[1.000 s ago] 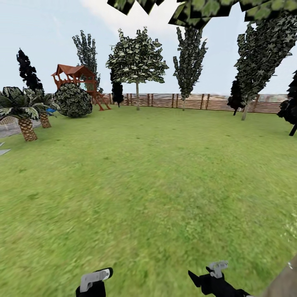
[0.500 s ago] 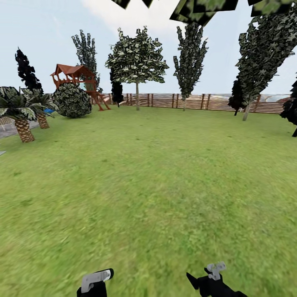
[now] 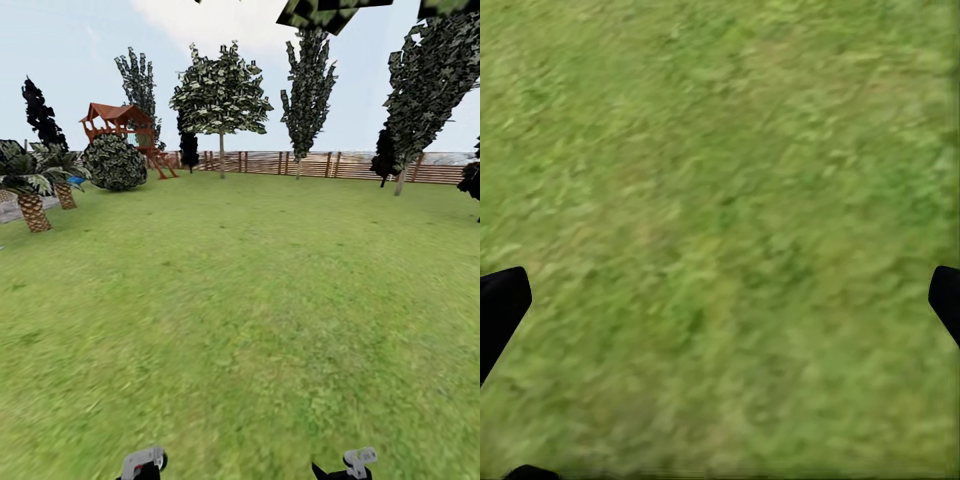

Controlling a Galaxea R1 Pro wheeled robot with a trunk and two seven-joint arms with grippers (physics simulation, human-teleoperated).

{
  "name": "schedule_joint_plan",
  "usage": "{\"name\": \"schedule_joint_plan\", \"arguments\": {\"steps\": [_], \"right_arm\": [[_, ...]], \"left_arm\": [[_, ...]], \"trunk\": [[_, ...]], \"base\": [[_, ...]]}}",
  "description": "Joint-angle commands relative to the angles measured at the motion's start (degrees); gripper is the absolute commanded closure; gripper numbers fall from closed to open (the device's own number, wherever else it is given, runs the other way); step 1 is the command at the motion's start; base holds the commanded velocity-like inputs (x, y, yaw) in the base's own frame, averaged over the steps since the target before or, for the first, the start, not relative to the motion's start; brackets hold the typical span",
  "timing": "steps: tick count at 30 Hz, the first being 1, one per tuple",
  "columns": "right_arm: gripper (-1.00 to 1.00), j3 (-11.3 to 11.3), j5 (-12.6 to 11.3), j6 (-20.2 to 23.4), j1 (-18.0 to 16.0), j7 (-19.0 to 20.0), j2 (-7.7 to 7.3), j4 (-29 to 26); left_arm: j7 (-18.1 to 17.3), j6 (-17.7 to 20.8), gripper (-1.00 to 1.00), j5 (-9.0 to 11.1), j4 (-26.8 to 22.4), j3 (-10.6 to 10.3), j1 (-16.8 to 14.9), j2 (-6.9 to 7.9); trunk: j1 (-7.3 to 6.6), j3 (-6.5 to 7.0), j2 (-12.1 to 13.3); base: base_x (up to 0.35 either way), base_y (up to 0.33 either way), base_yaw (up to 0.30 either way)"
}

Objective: In the garden, pick up the pesticide atomizer on the floor and spray pesticide onto both trees until each tree trunk is fully covered.

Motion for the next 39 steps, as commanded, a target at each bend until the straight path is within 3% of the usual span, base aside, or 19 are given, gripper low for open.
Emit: {"name": "schedule_joint_plan", "arguments": {"steps": [1,5,8,11,18,31,39], "right_arm": [[-1.00,0.1,-0.6,0.4,0.0,0.0,-0.02,0.2],[-1.00,0.0,-0.9,0.1,0.0,-0.2,0.07,2.0],[-1.00,0.0,-1.1,0.1,0.0,-0.4,0.09,2.5],[-1.00,-0.1,-1.1,0.0,-0.1,-0.4,0.09,2.6],[-1.00,-2.4,-0.8,0.0,-0.1,-0.4,0.09,2.7],[-1.00,-2.6,-0.6,0.0,-0.1,-0.4,0.18,2.7],[-1.00,-2.5,-0.5,0.0,-0.1,-0.4,0.18,2.7]], "left_arm": [[0.2,-0.5,1.00,1.0,0.4,-0.4,-0.3,0.03],[-1.0,-0.3,1.00,3.0,2.1,-0.1,-0.8,-0.02],[-1.6,-0.3,1.00,7.2,3.5,1.6,-0.8,0.03],[-1.6,-0.3,1.00,8.4,4.6,2.0,-0.9,-0.05],[-1.7,-0.3,1.00,8.6,6.4,2.2,-0.9,-0.13],[-1.5,-0.4,1.00,8.7,6.5,2.2,-0.9,-0.17],[-1.5,-0.4,1.00,8.7,6.5,2.2,-0.9,-0.17]], "trunk": [[0.07,-0.10,-0.1],[0.07,-0.10,-0.1],[0.07,-0.10,-0.1],[0.07,-0.10,-0.1],[0.07,-0.10,-0.1],[0.07,-0.10,-0.1],[0.07,-0.10,-0.1]], "base": [[0.335,0.000,0.000],[0.335,0.000,0.000],[0.335,0.000,0.000],[0.335,0.000,0.000],[0.335,0.000,0.000],[0.335,0.000,0.007],[0.335,0.000,0.229]]}}
